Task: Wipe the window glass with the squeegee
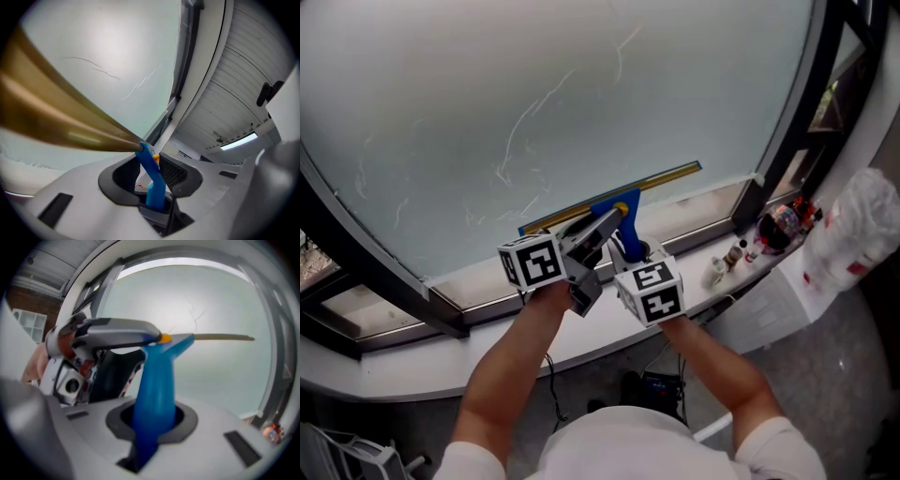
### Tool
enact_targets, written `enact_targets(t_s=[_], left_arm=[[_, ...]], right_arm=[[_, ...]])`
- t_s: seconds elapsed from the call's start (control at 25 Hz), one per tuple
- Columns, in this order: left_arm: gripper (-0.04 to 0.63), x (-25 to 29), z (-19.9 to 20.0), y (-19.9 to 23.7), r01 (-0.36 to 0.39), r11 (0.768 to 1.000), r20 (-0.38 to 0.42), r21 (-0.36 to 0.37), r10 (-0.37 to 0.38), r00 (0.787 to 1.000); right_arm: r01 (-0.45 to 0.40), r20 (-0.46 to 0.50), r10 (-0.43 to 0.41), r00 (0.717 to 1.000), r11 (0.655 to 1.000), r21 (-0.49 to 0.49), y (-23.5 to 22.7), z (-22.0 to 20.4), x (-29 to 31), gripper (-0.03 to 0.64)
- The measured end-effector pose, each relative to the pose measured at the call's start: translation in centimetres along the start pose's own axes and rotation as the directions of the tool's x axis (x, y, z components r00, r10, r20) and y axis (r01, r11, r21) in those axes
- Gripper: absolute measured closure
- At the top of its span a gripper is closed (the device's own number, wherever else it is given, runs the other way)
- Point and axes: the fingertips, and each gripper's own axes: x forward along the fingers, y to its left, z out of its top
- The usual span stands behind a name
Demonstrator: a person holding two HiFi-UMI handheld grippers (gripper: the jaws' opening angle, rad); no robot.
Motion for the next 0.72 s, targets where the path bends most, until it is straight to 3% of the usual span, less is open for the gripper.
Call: enact_targets(t_s=[0.12,0.4,0.72], left_arm=[[0.452,0.2,0.7,-1.0,0.017,0.999,0.033,-0.045,-0.016,0.999],[0.457,2.0,1.4,-1.5,0.034,0.992,0.085,-0.119,-0.024,0.996],[0.456,6.4,0.8,-1.2,0.008,0.993,0.114,-0.119,0.006,0.993]], right_arm=[[0.075,0.092,-0.071,0.993,0.996,-0.042,-0.7,1.9,-1.6,0.539],[0.165,0.214,-0.146,0.966,0.983,-0.076,-2.9,4.0,-3.4,0.507],[0.128,0.258,-0.1,0.961,0.988,-0.092,-7.5,4.2,-4.3,0.493]])
